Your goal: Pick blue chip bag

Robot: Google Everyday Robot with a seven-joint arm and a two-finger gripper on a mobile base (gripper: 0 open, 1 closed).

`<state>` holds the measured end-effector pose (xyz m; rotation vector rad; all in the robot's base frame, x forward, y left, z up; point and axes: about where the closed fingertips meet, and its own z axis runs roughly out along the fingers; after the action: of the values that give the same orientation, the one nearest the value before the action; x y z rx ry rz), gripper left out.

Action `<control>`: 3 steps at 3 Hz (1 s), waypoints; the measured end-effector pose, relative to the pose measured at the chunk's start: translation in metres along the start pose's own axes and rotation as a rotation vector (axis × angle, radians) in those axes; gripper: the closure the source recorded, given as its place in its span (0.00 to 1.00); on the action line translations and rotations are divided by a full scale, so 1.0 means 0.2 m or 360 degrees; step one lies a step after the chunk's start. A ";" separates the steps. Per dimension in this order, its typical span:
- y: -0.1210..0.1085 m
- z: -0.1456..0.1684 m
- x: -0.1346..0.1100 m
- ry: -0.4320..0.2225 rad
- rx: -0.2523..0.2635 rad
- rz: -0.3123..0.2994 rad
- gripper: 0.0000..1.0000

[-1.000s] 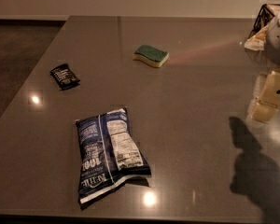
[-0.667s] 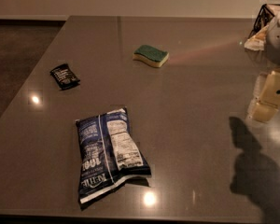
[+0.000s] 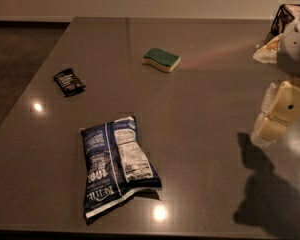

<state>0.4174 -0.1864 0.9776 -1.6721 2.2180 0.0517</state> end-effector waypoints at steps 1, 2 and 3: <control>0.17 0.05 -0.12 -0.0049 -0.0031 0.0063 0.00; 0.34 0.20 -0.27 -0.0062 -0.0066 0.0115 0.00; 0.46 0.38 -0.38 -0.0031 -0.0060 0.0179 0.00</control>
Offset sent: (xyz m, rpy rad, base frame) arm -0.0593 0.1313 -0.0828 0.0918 0.1111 -0.0840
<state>0.3690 -0.0702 0.9120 -1.5581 2.3082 0.1389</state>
